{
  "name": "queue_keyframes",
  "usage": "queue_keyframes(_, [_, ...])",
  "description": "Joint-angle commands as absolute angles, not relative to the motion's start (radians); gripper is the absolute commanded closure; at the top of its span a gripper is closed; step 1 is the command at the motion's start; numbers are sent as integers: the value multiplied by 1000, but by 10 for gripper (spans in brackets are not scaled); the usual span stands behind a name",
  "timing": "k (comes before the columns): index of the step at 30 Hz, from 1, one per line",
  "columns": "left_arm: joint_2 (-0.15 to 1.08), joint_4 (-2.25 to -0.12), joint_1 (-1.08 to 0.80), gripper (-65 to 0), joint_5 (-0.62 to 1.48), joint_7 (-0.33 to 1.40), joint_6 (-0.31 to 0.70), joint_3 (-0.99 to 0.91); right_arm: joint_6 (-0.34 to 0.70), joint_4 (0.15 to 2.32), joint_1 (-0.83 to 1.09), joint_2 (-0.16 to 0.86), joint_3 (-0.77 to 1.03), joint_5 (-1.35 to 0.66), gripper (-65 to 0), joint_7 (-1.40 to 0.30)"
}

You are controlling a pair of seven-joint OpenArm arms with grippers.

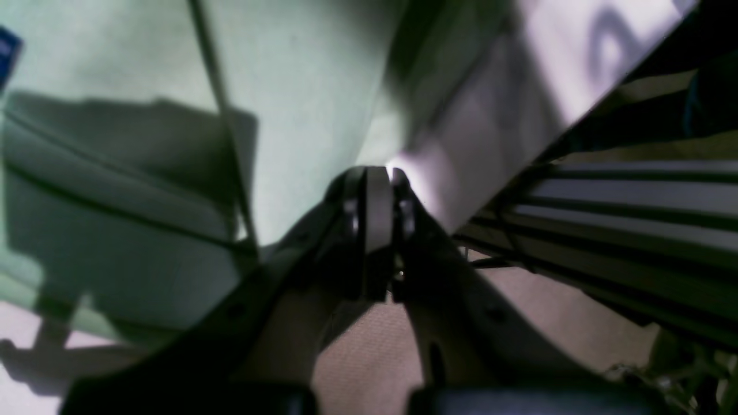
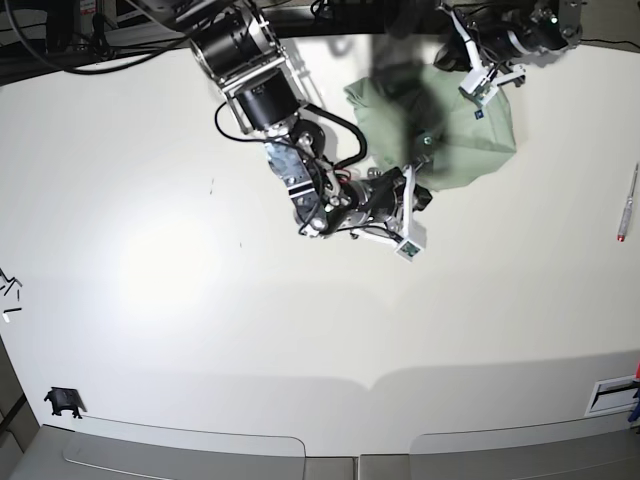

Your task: Fold the T-shirt properly

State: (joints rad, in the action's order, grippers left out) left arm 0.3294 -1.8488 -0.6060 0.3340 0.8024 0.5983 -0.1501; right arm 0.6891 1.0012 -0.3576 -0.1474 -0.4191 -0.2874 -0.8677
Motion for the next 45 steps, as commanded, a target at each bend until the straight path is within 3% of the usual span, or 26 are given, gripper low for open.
queue_keyframes(1, [339,-1851,-609,0,235,831,540,-156,698,1012,-379,-157,-418,-311,0,-887])
queue_keyframes(7, [339,-1851,-588,0,121,744,366,-156,698,1012,-375,-157,-418,-322,0,-1011])
queue_keyframes(16, [339,-1851,-432,0,44,743,202,-156,698,1012,-319,-157,-418,-404,0,-1137])
queue_keyframes(26, [345,-1858,-328,0,-139,739,61,-156,698,1024,-296,-133,-418,-393,0,-1148])
queue_keyframes(32, [425,-1962,-333,0,-187,772,-38,-165,698,1056,-299,-116,-417,-387,0,-1153])
queue_keyframes(34, [454,-1986,-339,0,-191,789,-41,-192,694,1077,-309,-111,-409,-304,0,-1140])
queue_keyframes(40, [500,-1993,-406,0,-120,783,-37,-298,522,1106,-388,-45,-320,-110,0,-950])
queue_keyframes(42, [499,-1993,-433,0,-56,776,-31,-338,457,1106,-413,-42,-245,-137,0,-900])
queue_keyframes(45, [499,-1993,-471,0,26,747,-28,-379,448,1106,-444,-51,-122,-296,0,-891])
